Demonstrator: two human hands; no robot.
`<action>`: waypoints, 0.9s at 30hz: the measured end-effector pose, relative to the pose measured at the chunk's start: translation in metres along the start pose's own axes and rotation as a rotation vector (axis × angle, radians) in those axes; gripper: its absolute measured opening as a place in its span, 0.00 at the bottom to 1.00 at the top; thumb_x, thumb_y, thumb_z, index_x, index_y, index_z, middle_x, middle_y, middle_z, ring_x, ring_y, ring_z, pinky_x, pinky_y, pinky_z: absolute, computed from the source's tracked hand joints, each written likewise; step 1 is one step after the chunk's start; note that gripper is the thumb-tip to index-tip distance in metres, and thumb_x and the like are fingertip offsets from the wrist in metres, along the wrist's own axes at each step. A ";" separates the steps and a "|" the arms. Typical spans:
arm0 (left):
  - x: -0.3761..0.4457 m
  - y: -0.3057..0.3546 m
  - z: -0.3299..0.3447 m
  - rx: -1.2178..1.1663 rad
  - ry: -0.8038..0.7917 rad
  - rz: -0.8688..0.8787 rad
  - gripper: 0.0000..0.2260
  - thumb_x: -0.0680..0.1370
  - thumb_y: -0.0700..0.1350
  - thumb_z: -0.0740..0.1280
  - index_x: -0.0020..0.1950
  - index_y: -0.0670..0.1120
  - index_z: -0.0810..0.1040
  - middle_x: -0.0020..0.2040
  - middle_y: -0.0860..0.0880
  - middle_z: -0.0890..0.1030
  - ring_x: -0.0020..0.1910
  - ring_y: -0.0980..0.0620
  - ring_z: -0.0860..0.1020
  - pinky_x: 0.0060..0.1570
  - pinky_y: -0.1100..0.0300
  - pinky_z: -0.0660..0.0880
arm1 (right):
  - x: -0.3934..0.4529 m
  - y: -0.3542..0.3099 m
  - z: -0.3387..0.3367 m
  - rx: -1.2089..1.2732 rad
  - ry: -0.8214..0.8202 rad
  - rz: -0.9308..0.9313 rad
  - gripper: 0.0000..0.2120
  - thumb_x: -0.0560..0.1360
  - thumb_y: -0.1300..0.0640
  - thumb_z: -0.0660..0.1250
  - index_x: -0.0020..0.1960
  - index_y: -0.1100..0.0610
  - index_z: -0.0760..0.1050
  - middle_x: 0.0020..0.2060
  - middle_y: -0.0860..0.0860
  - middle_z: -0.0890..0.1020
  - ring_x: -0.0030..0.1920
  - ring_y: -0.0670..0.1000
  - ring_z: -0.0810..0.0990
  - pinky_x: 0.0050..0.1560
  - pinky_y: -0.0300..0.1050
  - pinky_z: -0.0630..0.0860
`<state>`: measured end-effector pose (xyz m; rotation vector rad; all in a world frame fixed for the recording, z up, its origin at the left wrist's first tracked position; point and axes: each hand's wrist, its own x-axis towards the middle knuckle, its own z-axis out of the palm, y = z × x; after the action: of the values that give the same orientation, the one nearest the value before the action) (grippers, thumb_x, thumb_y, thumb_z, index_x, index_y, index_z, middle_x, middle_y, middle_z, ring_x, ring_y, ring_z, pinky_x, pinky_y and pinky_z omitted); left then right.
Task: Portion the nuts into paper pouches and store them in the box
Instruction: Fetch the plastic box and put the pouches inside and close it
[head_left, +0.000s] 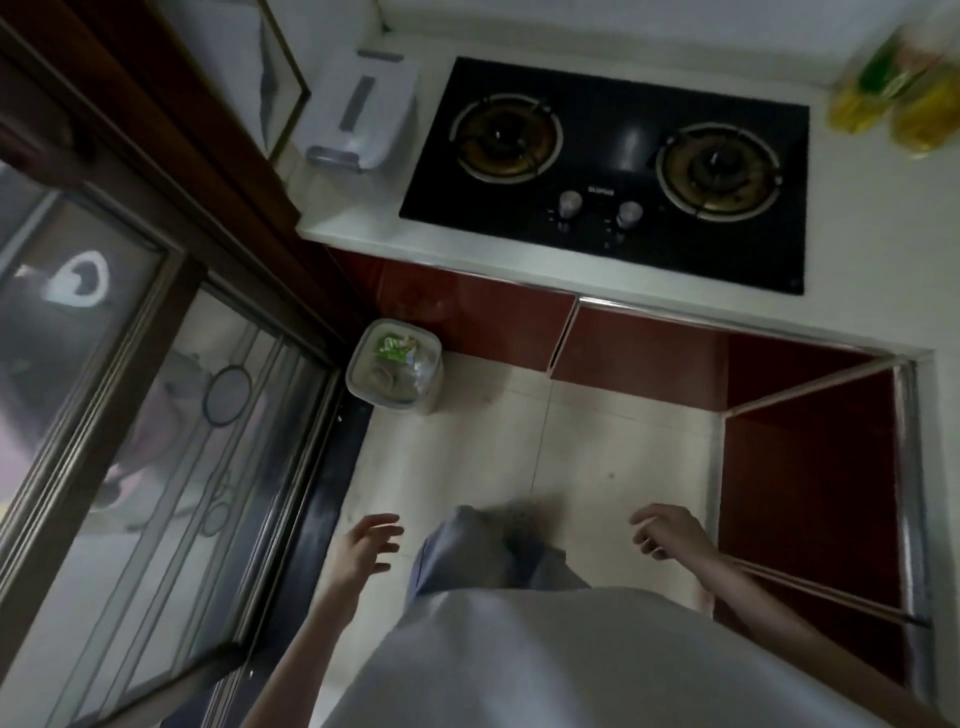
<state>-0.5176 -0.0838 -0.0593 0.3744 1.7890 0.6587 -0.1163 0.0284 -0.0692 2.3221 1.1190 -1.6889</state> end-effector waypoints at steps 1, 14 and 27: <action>0.006 0.005 0.000 -0.012 0.010 -0.017 0.09 0.80 0.37 0.60 0.53 0.44 0.79 0.47 0.46 0.83 0.43 0.47 0.79 0.41 0.55 0.72 | 0.007 -0.019 -0.006 -0.009 0.006 -0.027 0.13 0.71 0.68 0.58 0.42 0.58 0.81 0.31 0.55 0.83 0.29 0.50 0.80 0.30 0.38 0.74; 0.124 0.115 -0.033 -0.129 0.065 -0.095 0.10 0.79 0.36 0.59 0.52 0.45 0.80 0.46 0.46 0.84 0.41 0.48 0.78 0.38 0.57 0.72 | 0.073 -0.232 -0.004 -0.004 -0.007 -0.076 0.11 0.70 0.71 0.59 0.43 0.63 0.79 0.30 0.58 0.81 0.29 0.52 0.77 0.30 0.39 0.71; 0.272 0.335 -0.049 -0.183 0.084 0.072 0.09 0.74 0.35 0.66 0.48 0.46 0.81 0.39 0.47 0.82 0.38 0.48 0.78 0.33 0.60 0.74 | 0.133 -0.516 0.008 -0.035 -0.109 -0.469 0.15 0.75 0.70 0.55 0.48 0.60 0.80 0.35 0.56 0.82 0.32 0.49 0.78 0.32 0.38 0.74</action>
<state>-0.6742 0.3213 -0.0552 0.2911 1.7841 0.8936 -0.4034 0.4727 -0.0034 2.0240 1.7552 -1.8802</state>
